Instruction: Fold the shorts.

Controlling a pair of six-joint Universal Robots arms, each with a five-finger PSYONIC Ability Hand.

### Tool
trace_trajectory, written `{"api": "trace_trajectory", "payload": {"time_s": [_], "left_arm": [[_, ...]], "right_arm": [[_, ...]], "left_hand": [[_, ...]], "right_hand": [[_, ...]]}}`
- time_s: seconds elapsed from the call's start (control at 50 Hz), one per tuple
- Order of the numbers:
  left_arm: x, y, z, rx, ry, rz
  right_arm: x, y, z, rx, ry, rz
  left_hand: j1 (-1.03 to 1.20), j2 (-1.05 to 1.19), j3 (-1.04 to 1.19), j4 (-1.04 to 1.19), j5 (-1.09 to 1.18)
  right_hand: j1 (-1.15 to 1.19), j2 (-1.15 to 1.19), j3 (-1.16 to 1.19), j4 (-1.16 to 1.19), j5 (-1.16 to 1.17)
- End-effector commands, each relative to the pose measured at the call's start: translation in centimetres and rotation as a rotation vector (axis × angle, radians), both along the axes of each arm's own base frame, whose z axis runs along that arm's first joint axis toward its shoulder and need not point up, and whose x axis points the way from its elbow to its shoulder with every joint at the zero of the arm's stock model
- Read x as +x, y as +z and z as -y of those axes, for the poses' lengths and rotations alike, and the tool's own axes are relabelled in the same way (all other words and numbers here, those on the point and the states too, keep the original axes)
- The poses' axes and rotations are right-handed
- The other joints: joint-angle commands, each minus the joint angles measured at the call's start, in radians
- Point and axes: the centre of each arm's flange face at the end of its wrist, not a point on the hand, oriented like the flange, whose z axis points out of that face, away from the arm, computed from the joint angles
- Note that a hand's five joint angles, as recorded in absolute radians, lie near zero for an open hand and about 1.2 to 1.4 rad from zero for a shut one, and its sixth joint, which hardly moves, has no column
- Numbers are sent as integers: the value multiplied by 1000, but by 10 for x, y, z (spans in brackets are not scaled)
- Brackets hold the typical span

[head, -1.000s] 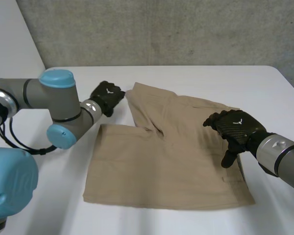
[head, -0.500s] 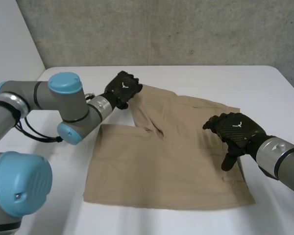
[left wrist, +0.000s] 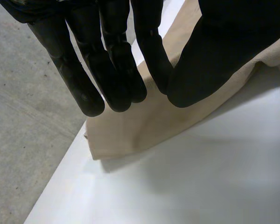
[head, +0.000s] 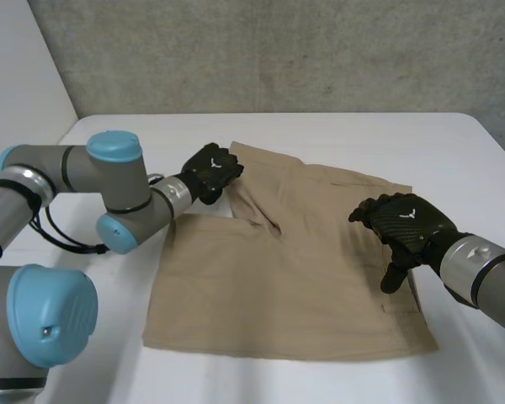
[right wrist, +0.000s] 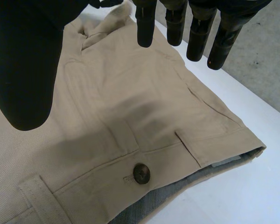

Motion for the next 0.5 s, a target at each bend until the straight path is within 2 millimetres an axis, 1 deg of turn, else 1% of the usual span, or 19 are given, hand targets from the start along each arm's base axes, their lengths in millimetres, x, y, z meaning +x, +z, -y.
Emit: {"api": "trace_trajectory", "payload": {"time_s": [0.02, 0.06, 0.08, 0.12, 0.14, 0.16, 0.22, 0.28, 0.38, 0.42, 0.5], "left_arm": [[9, 31, -8, 1, 30, -5], [10, 34, -10, 14, 27, -23], [9, 35, -12, 33, 20, -54], [8, 37, -13, 52, 11, -89], [7, 37, -13, 60, 6, -105], [5, 39, -12, 59, 2, -129], [2, 40, -10, 41, -2, -144], [0, 34, -7, 36, -10, -147], [-6, 26, 0, 15, -21, -156], [-7, 20, 4, 13, -21, -157], [-8, 9, 5, 34, -32, -150]], "right_arm": [[0, 1, 0, -1, -1, 0], [0, 1, 0, -1, -1, 0], [0, 1, 0, -3, -1, 0], [0, 1, 0, -1, -1, 0], [0, 1, 0, -1, -1, 0], [0, 1, -1, 0, -1, 0], [0, 0, -1, 2, -1, -1], [-1, 1, -2, 3, -1, -1], [-1, 3, -3, -3, -2, -1], [-1, 3, -3, -4, -2, -1], [-2, 2, -3, -2, -3, -1]], "left_hand": [[251, 207, 211, 205, 252], [105, 61, 66, 60, 106], [-35, -79, -75, -80, -34], [-241, -285, -280, -286, -240], [-378, -423, -418, -424, -377], [-598, -642, -638, -643, -597], [-644, -688, -684, -689, -643], [-685, -729, -725, -731, -684], [-691, -735, -731, -737, -690], [-691, -735, -731, -737, -690], [-685, -729, -725, -731, -684]], "right_hand": [[-26, -40, -39, -57, -72], [-26, -40, -39, -57, -72], [-26, -40, -39, -57, -72], [-26, -40, -39, -57, -72], [-26, -40, -39, -57, -72], [-26, -40, -39, -57, -72], [-26, -40, -39, -57, -72], [-26, -40, -39, -57, -72], [-26, -40, -39, -57, -72], [-26, -40, -39, -57, -72], [-26, -40, -39, -57, -72]]}}
